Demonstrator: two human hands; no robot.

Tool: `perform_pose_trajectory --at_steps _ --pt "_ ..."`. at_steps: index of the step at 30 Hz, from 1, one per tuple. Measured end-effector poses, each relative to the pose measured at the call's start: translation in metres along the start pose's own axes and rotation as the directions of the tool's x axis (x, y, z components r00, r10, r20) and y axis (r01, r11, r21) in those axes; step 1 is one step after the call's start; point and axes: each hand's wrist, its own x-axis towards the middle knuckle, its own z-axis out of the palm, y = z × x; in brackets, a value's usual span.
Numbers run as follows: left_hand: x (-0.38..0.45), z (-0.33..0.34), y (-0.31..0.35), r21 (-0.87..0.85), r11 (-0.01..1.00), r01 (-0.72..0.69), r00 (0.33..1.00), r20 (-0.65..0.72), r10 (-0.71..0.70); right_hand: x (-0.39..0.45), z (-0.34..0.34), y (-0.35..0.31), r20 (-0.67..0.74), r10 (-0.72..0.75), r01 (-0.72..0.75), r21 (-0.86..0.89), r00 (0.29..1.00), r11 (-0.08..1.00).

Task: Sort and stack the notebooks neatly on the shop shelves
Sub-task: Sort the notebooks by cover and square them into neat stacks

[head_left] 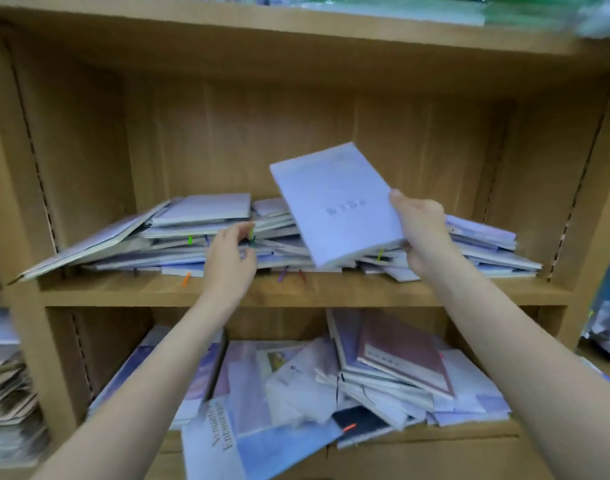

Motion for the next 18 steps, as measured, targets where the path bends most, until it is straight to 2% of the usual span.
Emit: perform_pose_trajectory --at_steps 2,3,5,7,10,14,18 --pt "-0.006 0.005 -0.009 0.071 0.996 -0.062 0.998 0.037 0.059 0.025 0.031 -0.009 -0.017 0.063 -0.062 0.028 0.998 0.998" --pt "-0.008 0.007 -0.012 0.098 0.992 -0.075 0.996 0.059 0.070 0.033 0.042 -0.010 0.021 0.118 -0.119 0.079 0.993 0.990" --pt "-0.008 0.010 -0.016 0.157 0.983 -0.094 0.991 0.106 0.078 0.036 0.052 -0.010 0.184 0.209 -0.246 0.210 0.960 0.946" --pt "-0.007 0.013 -0.020 0.184 0.976 -0.116 0.986 0.144 0.090 0.029 0.050 -0.003 0.254 0.197 -0.258 0.235 0.947 0.937" --pt "-0.008 0.018 -0.024 0.212 0.966 -0.147 0.978 0.177 0.110 0.021 0.029 0.016 0.240 0.197 -0.223 0.087 0.951 0.971" --pt "-0.013 0.028 -0.021 0.214 0.958 -0.190 0.970 0.189 0.151 0.016 -0.007 0.023 0.228 0.225 -0.228 -0.012 0.947 0.974" --pt "-0.039 0.048 -0.014 0.200 0.954 -0.223 0.967 0.173 0.189 0.006 -0.039 0.023 0.219 0.139 -0.111 -0.136 0.966 0.984"
